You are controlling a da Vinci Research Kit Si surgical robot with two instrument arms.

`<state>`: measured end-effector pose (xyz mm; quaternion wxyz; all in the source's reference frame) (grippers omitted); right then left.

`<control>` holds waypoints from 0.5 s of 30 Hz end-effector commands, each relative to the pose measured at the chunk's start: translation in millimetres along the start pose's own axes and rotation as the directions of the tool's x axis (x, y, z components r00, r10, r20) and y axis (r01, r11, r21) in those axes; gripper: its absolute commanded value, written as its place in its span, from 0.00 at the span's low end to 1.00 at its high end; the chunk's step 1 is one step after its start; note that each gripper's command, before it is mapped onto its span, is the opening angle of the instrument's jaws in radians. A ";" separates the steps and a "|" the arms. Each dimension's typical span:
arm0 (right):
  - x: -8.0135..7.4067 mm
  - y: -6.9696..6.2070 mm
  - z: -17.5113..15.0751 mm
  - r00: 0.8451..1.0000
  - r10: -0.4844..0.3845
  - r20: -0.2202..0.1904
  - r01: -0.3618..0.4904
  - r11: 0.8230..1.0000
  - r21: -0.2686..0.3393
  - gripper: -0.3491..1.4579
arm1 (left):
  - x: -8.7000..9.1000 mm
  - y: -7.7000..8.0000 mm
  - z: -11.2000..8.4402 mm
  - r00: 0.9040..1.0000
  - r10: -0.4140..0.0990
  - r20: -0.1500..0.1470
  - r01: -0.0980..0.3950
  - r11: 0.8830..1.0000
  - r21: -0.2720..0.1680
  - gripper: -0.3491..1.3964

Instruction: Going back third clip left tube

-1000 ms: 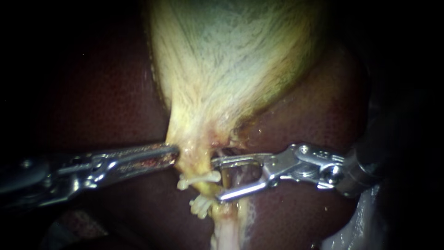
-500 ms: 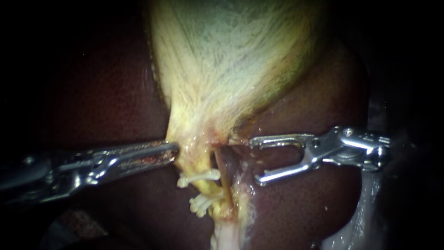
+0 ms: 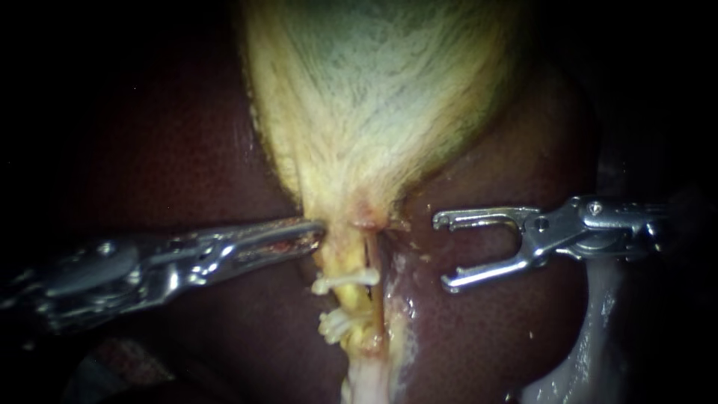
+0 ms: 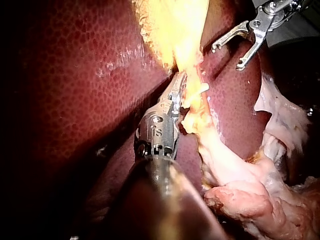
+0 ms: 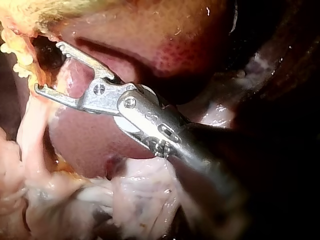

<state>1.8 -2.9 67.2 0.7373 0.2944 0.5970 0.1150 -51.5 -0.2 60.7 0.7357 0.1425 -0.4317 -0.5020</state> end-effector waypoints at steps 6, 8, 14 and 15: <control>0.0 0.0 0.0 1.000 -0.007 0.001 0.007 1.000 -0.001 0.50 | 0.0 -0.1 0.2 1.000 0.001 -0.002 -0.001 1.000 0.002 0.00; 0.0 -0.1 0.0 1.000 -0.007 0.001 0.007 1.000 -0.001 0.50 | -0.1 -0.2 0.2 1.000 0.001 -0.002 -0.001 1.000 0.002 0.00; 0.1 -0.2 0.0 1.000 -0.007 0.001 0.007 1.000 -0.002 0.50 | 0.0 -0.2 0.1 1.000 0.001 -0.002 -0.001 1.000 0.003 0.00; 0.1 -0.2 0.0 1.000 -0.007 0.001 0.007 1.000 -0.002 0.51 | 0.0 -0.2 0.1 1.000 0.001 -0.002 -0.001 1.000 0.003 0.00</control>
